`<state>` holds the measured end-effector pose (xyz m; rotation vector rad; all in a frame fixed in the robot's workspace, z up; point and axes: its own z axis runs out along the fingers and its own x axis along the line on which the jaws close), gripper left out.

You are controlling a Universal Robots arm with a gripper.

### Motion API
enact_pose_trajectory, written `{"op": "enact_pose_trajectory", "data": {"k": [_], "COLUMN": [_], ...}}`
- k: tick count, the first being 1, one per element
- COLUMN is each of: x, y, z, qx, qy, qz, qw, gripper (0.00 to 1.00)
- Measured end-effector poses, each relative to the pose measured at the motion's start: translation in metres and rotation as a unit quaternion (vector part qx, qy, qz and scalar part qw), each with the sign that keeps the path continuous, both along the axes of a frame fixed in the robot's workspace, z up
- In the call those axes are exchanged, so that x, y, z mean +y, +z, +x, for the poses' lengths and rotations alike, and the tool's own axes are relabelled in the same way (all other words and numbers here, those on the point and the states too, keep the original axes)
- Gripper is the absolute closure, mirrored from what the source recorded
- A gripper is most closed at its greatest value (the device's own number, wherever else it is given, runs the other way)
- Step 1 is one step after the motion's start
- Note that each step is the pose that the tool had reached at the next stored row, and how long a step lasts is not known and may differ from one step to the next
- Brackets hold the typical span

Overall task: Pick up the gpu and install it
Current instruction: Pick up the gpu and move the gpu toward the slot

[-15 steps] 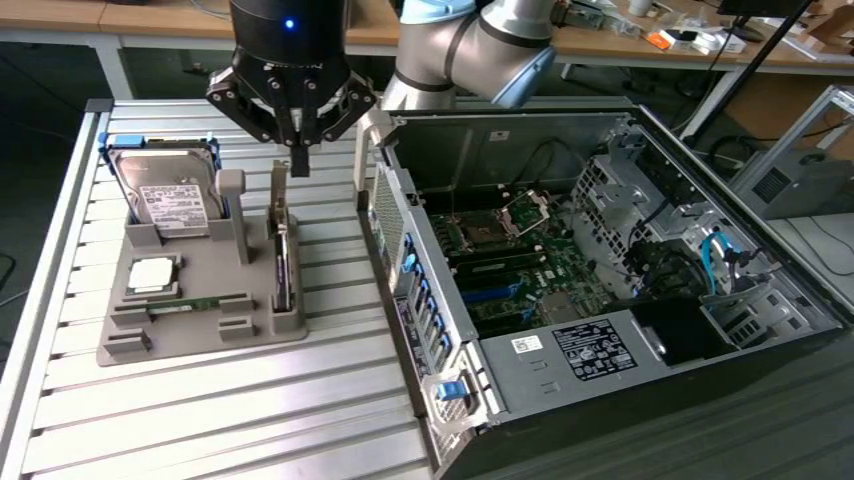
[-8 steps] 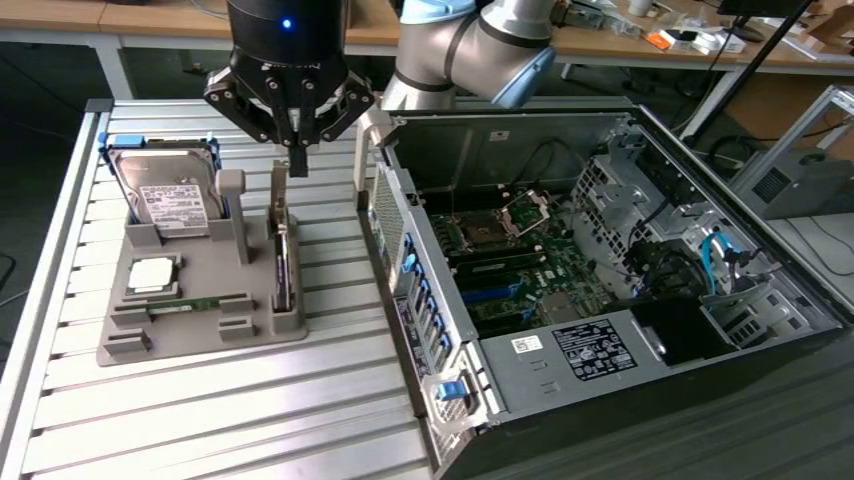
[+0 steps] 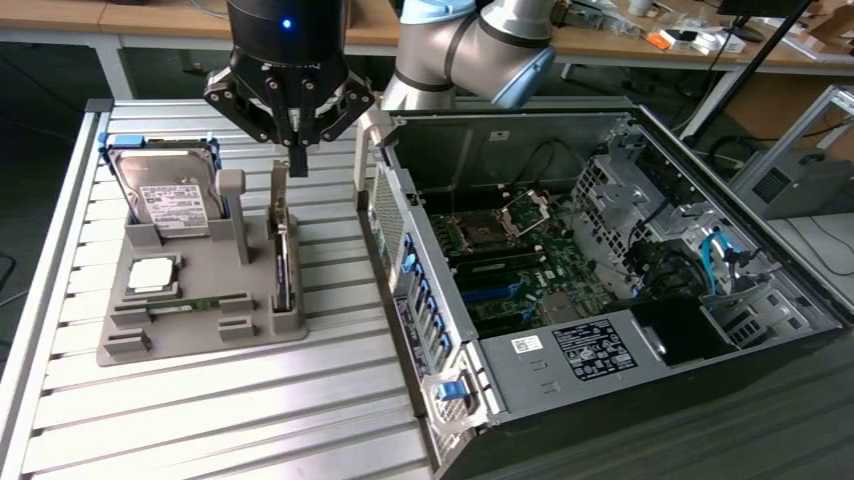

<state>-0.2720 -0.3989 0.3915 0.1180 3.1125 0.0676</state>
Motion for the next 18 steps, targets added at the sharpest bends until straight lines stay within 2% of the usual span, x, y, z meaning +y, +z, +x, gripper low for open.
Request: {"op": "enact_pose_trajectory", "data": {"k": [2,5,6,7,9,10,18], "x": [0.0000,0.0000,0.0000,0.0000,0.0000,0.0000,0.0000], "y": [0.0000,0.0000,0.0000,0.0000,0.0000,0.0000,0.0000], "z": [0.0000,0.0000,0.0000,0.0000,0.0000,0.0000,0.0000], "qx": [0.0000,0.0000,0.0000,0.0000,0.0000,0.0000,0.0000], "qy": [0.000,0.000,0.000,0.000,0.000,0.000,0.000], "qz": [0.0000,0.0000,0.0000,0.0000,0.0000,0.0000,0.0000], "qw": [1.0000,1.0000,1.0000,1.0000,1.0000,1.0000,1.0000], "gripper": [0.89,0.70,0.70,0.64,0.64,0.58,0.58]}}
